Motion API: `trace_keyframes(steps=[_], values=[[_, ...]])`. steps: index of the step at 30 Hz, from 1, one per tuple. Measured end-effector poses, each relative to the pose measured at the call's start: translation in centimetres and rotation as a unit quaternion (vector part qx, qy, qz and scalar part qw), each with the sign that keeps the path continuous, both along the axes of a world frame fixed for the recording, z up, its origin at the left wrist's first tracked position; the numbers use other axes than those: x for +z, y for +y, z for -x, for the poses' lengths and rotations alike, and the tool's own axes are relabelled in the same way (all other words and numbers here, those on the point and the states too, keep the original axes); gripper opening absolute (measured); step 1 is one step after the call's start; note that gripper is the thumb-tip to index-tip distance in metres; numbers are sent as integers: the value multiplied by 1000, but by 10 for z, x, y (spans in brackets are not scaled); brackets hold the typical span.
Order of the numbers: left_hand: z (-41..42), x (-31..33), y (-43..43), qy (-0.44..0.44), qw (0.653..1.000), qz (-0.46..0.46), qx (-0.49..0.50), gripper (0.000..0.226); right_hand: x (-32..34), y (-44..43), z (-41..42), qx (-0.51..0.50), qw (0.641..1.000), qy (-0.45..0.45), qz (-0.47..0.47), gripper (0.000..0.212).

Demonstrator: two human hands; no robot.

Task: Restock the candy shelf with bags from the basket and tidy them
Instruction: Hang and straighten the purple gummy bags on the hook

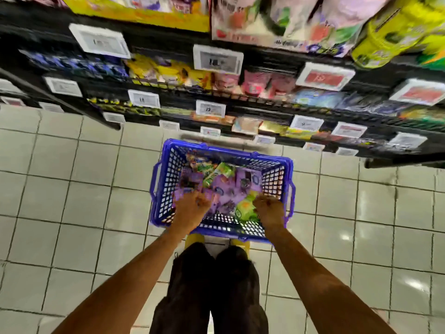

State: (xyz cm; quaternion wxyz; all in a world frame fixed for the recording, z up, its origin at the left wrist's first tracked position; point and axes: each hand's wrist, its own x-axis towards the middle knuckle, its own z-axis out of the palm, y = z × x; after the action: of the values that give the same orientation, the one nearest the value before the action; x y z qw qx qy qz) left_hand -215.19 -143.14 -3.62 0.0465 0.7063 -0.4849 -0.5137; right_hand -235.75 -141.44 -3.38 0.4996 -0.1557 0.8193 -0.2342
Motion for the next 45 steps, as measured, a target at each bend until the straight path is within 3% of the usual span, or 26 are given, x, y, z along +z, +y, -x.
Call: trace_keyframes(steps=[2,6,9,12,15,17,20,25,32,35,38,40,43,45], values=[[-2,-45,7,-9,999,-31,-24,12,-49,4,1,38,999,-11,-34,17],[-11,-128,13,-43,994,-82,-52,22,-143,11,3,78,991,-63,-87,31],[-25,-190,15,-68,991,-97,-56,5,-205,10,-2,71,987,-72,-125,32],[-37,-245,11,-134,984,-97,-64,45,-253,3,-12,78,985,-51,-146,29],[-40,-285,4,-269,954,-33,-129,50,-283,-6,-32,71,984,-83,-143,29],[-36,-301,2,-280,960,0,-22,63,-297,-6,-49,35,984,-101,-139,27],[-29,-314,3,-197,972,2,127,85,-303,0,-74,-80,981,-126,-124,32],[-32,-315,6,-191,960,-103,176,105,-296,1,-79,-130,982,-105,-87,17],[-34,-267,1,-45,942,-139,303,57,-237,-3,-54,-171,978,-118,31,5],[-24,-208,-4,60,939,-131,312,48,-183,-6,-39,-194,966,-150,84,6],[-14,-123,-16,170,935,-115,290,30,-108,-14,-19,-203,955,-181,121,23],[-4,-64,-27,220,932,-89,274,36,-52,-20,-7,-185,953,-196,140,20],[10,37,-47,262,929,-24,262,64,46,-33,6,-186,949,-207,147,21],[20,94,-59,304,917,-2,257,51,103,-39,8,-185,947,-215,150,26]])
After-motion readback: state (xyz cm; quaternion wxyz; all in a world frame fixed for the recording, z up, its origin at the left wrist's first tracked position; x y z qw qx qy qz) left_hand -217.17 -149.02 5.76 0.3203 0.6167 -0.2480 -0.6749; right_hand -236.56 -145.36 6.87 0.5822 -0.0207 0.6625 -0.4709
